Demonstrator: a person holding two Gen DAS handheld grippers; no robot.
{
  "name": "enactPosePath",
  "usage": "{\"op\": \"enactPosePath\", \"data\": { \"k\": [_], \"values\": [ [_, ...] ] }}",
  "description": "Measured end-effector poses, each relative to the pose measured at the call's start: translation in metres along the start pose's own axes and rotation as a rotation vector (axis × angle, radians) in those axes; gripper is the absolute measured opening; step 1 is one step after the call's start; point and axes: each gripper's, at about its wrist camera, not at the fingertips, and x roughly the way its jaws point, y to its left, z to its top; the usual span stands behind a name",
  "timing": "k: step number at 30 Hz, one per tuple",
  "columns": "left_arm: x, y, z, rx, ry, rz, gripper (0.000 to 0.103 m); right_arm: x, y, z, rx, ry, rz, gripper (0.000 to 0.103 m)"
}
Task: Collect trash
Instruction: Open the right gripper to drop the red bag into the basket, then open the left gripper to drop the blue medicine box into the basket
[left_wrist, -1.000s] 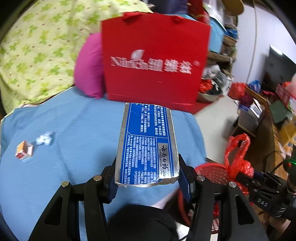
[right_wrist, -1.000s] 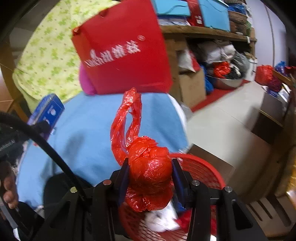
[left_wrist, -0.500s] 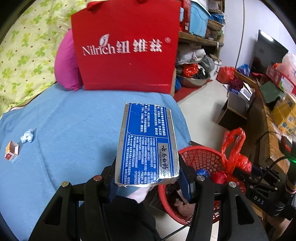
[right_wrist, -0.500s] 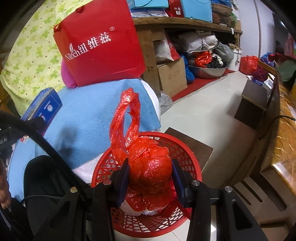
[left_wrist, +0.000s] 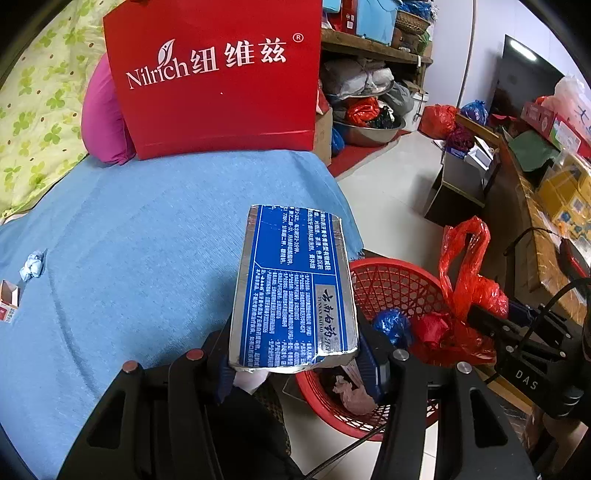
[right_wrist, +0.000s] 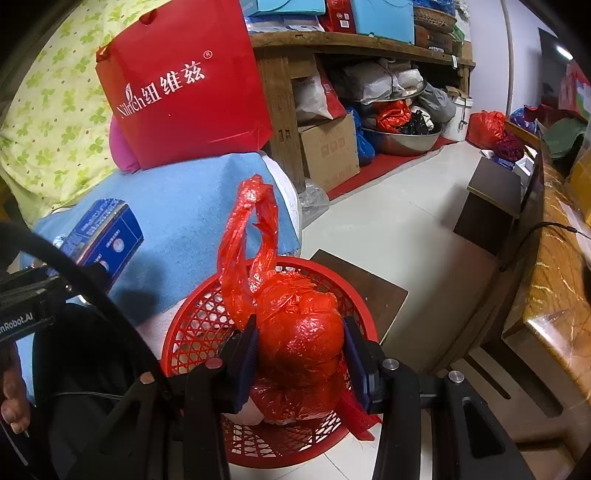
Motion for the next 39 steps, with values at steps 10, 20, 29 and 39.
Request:
{"op": "enactPosePath", "data": {
  "k": [10, 20, 29, 39],
  "values": [
    [0.002, 0.001, -0.002, 0.001, 0.010, -0.007, 0.057, 0.000, -0.003, 0.001, 0.018, 0.003, 0.014, 0.049],
    [0.007, 0.000, -0.002, 0.003, 0.018, -0.015, 0.057, -0.010, -0.007, 0.009, 0.060, -0.054, 0.025, 0.062],
    [0.022, -0.022, -0.003, 0.065, 0.053, -0.055, 0.057, -0.029, -0.019, 0.009, 0.107, -0.132, 0.075, 0.062],
    [0.038, -0.042, -0.005, 0.107, 0.104, -0.108, 0.058, -0.050, -0.031, 0.007, 0.156, -0.224, 0.120, 0.062]
  ]
}}
